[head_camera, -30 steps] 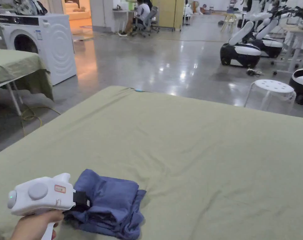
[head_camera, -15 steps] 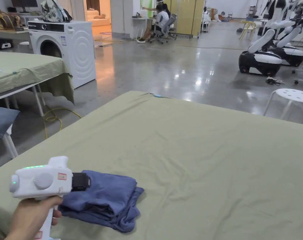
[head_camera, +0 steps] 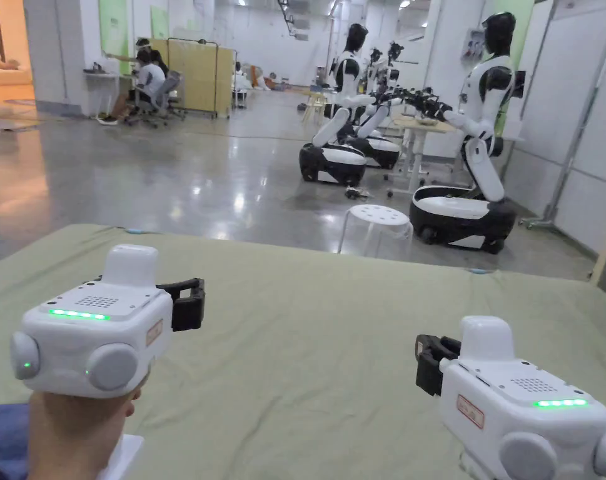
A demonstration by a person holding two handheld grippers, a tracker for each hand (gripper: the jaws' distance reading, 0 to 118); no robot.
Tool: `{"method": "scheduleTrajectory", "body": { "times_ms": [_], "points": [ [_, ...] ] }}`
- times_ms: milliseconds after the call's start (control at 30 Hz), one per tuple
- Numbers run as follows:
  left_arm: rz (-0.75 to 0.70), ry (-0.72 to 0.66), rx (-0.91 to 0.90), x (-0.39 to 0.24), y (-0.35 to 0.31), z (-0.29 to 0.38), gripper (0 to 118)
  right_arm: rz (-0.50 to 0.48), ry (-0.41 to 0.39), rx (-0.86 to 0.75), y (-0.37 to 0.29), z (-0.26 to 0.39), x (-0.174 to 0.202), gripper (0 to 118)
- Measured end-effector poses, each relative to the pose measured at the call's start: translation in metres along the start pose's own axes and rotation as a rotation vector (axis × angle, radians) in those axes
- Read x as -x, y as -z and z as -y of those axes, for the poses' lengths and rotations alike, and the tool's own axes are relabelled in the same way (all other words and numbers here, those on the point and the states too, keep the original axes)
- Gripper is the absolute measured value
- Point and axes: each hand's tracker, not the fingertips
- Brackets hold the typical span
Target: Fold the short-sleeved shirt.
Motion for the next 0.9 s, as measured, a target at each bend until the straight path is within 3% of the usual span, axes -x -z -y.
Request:
{"method": "scheduleTrajectory", "body": {
  "times_ms": [167,200,233,267,600,667,700,733,767,800,833,900],
  "points": [
    [0.072,0.04,0.021,-0.083,0.02,-0.003,75,0.093,-0.012,-0.029,0.011,-0.022,-0.035,7],
    [0.059,0.052,0.016,-0.093,0.022,-0.003,60,0.104,-0.014,-0.03,0.014,-0.023,-0.041,7],
    [0.05,0.067,0.01,-0.1,0.022,-0.002,20,0.108,-0.011,-0.032,0.016,-0.023,-0.047,7],
    [0.04,0.074,0.005,-0.106,0.023,-0.003,5,0.114,-0.007,-0.041,0.015,-0.023,-0.051,7],
    [0.002,0.088,-0.046,-0.102,0.01,-0.008,5,0.09,-0.017,-0.119,0.007,-0.022,-0.049,7],
    [0.0,0.077,-0.051,-0.1,0.009,-0.008,14,0.096,-0.016,-0.117,0.008,-0.02,-0.047,10],
    [0.01,0.067,-0.062,-0.097,0.007,-0.008,38,0.095,-0.012,-0.111,0.008,-0.02,-0.048,18],
    [0.036,0.051,-0.083,-0.094,0.006,-0.007,71,0.097,-0.006,-0.1,0.008,-0.019,-0.049,36],
    [0.039,0.047,-0.081,-0.093,0.006,-0.007,79,0.099,-0.002,-0.092,0.008,-0.019,-0.049,62],
    [0.024,0.053,-0.069,-0.096,0.009,-0.008,79,0.09,-0.001,-0.089,0.008,-0.02,-0.049,98],
    [0.014,0.057,-0.066,-0.096,0.009,-0.008,79,0.082,-0.007,-0.086,0.009,-0.02,-0.049,118],
    [0.01,0.056,-0.073,-0.096,0.009,-0.008,79,0.097,-0.031,-0.103,0.002,-0.017,-0.046,118]
  ]
}}
